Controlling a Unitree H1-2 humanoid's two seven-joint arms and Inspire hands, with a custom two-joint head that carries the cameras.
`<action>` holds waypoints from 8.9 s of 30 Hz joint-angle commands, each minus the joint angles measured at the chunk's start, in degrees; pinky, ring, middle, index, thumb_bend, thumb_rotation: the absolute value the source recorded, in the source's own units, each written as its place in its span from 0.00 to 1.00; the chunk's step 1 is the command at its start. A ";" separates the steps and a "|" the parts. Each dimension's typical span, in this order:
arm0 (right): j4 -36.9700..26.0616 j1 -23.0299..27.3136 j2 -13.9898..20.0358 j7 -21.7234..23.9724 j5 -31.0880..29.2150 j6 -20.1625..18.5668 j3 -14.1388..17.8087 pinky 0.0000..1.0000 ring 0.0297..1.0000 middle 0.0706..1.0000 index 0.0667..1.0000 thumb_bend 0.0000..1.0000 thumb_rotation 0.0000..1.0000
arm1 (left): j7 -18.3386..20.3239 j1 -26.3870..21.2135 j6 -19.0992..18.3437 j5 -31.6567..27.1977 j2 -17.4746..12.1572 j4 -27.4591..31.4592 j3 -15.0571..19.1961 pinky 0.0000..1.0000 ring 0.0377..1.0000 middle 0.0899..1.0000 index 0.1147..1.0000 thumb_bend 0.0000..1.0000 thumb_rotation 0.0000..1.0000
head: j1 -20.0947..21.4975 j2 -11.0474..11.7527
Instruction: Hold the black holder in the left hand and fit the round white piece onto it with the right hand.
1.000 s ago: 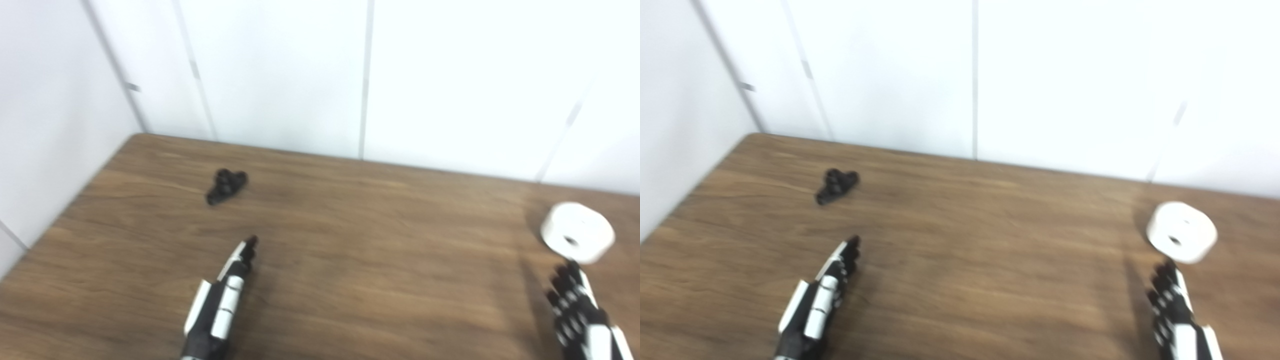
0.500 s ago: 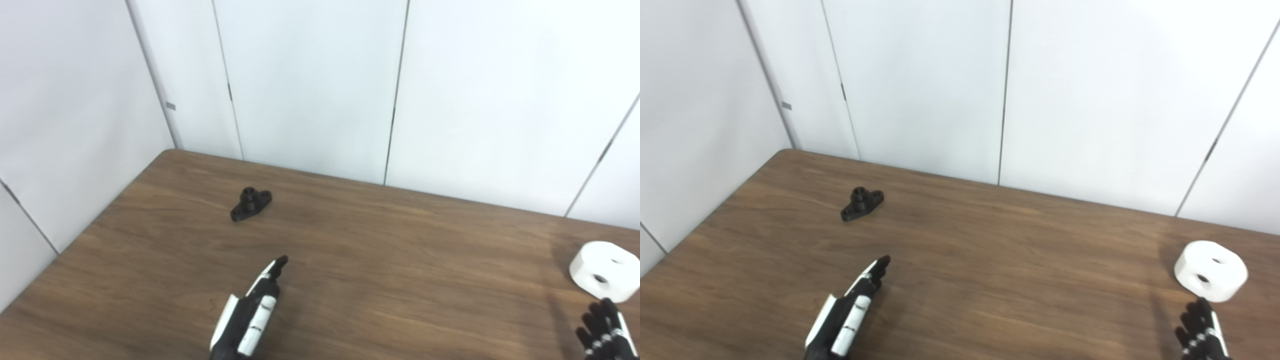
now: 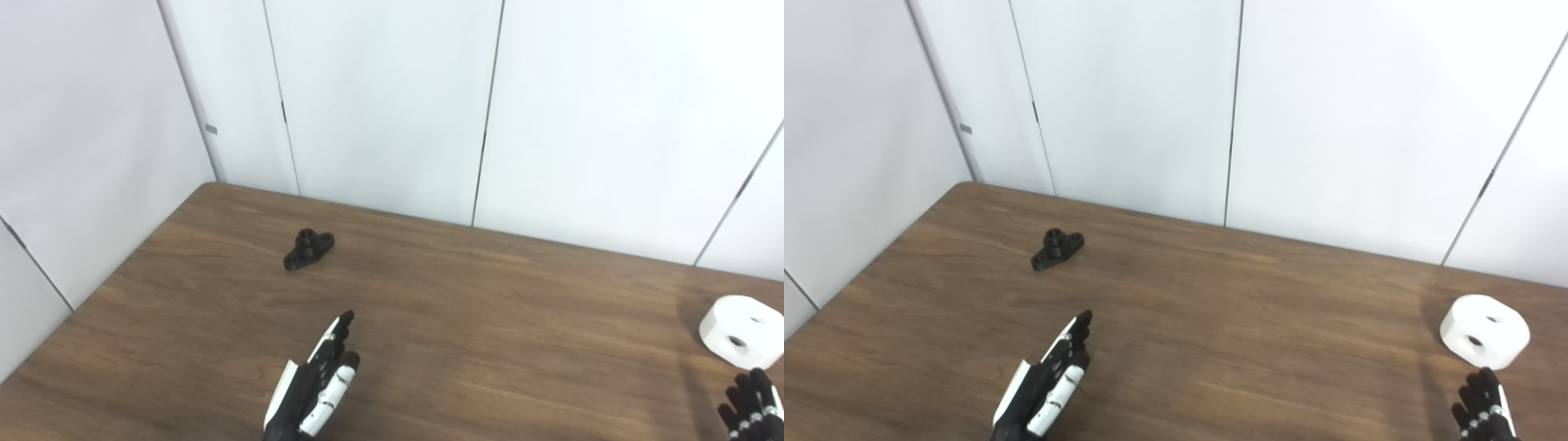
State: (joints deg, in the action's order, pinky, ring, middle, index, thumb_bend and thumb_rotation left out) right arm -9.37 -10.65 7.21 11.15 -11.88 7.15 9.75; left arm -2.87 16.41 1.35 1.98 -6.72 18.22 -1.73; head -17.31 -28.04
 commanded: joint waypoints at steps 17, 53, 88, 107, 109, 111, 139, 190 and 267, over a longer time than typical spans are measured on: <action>1.93 -4.23 1.06 -0.49 -0.39 -0.59 -1.43 1.00 1.00 1.00 1.00 0.61 1.00 | 1.41 -19.64 -22.27 14.23 -11.16 9.64 10.81 0.99 1.00 1.00 0.95 0.73 0.38 | 1.06 -0.50; 0.98 -5.67 1.11 -1.40 0.86 0.22 -3.03 1.00 1.00 0.99 1.00 0.61 1.00 | -5.86 -36.00 -21.91 35.00 -19.23 -27.38 2.36 1.00 1.00 0.96 0.85 0.95 0.40 | 2.94 1.61; -0.48 -6.37 1.04 -2.27 1.88 -0.42 -3.58 1.00 1.00 0.99 1.00 0.59 1.00 | -8.77 -44.36 -24.46 32.23 -19.82 -44.31 -1.47 1.00 1.00 0.90 0.62 0.90 0.40 | 3.93 0.01; -2.21 -6.81 0.65 -2.48 1.75 -1.69 -3.87 1.00 1.00 0.99 1.00 0.61 1.00 | -9.52 -42.52 -23.53 31.96 -19.85 -44.58 -2.48 0.97 0.98 0.89 0.58 0.90 0.33 | 3.90 -1.28; -2.38 -6.83 0.61 -2.64 1.97 -1.81 -3.89 1.00 1.00 0.99 1.00 0.61 1.00 | -9.70 -42.25 -23.22 32.08 -19.86 -44.83 -2.66 0.97 0.97 0.89 0.57 0.90 0.33 | 3.93 -1.48; -2.37 -6.80 0.60 -2.60 1.78 -1.72 -3.87 1.00 1.00 0.99 1.00 0.61 1.00 | -9.85 -42.03 -23.09 32.10 -19.79 -45.03 -2.81 0.96 0.97 0.89 0.58 0.90 0.32 | 3.97 -1.62; -3.75 -7.03 0.59 -3.37 1.83 -2.47 -4.23 1.00 1.00 0.98 1.00 0.64 1.00 | -9.83 -41.79 -16.46 29.30 -19.50 -50.42 -4.36 0.89 0.90 0.79 0.41 0.52 0.05 | 4.91 -2.89; -12.15 -6.77 -1.14 -8.63 5.38 -8.70 -9.87 1.00 1.00 0.96 1.00 0.64 1.00 | 13.85 -20.13 -12.79 35.68 -14.24 -2.31 -21.48 0.76 0.85 0.80 0.42 0.52 0.05 | 19.91 -13.43; 11.11 38.08 28.10 -0.65 39.72 -33.23 -13.56 0.91 1.00 0.96 0.85 0.99 0.32 | 17.94 -9.44 -1.13 45.55 -12.74 0.20 -24.48 0.90 0.87 0.79 0.42 0.52 0.06 | 37.73 -10.20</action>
State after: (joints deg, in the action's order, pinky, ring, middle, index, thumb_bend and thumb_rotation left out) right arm 2.63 24.21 33.90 10.77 26.79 -26.52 -4.03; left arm 12.28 5.19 0.78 47.23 -17.59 19.71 -26.19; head 20.39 -38.23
